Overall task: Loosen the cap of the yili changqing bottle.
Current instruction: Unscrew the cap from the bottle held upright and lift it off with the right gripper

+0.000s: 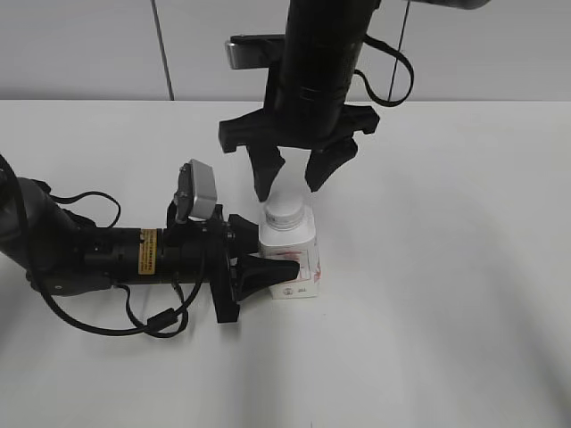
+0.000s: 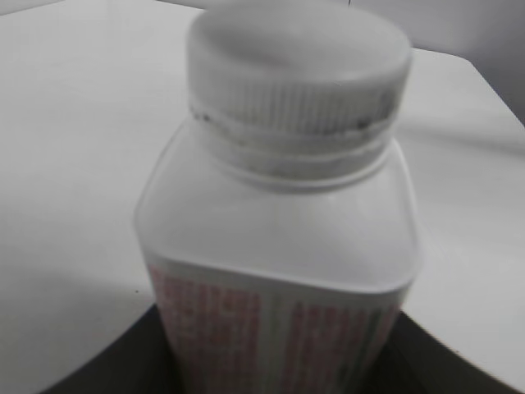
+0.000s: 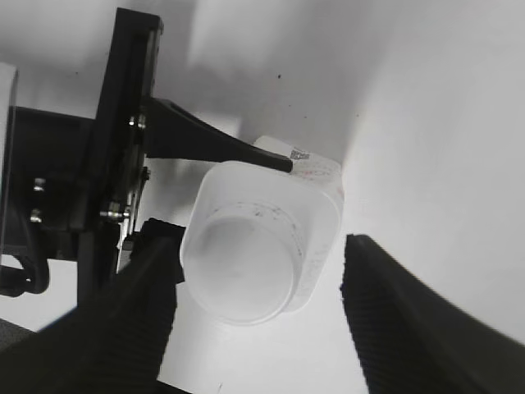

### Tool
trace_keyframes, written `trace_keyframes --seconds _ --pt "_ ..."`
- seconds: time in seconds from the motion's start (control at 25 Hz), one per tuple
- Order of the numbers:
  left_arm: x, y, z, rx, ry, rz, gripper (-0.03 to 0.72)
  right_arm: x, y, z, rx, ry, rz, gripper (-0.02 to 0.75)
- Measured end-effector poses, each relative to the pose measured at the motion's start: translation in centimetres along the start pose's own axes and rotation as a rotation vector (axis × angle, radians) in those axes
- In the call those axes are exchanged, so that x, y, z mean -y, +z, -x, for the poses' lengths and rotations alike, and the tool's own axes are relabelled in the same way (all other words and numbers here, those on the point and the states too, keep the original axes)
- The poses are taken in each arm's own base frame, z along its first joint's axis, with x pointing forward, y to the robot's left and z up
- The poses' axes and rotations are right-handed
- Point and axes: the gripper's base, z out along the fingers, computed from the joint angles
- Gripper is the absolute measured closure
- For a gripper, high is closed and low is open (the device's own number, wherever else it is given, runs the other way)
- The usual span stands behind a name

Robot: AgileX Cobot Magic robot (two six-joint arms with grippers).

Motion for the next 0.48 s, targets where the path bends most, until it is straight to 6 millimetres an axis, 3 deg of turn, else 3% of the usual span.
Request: trace_keyframes --seconds 0.48 --pt "0.0 0.0 0.0 0.0 0.0 0.0 0.355 -0.08 0.82 0.05 -0.022 0.01 0.015 0.234"
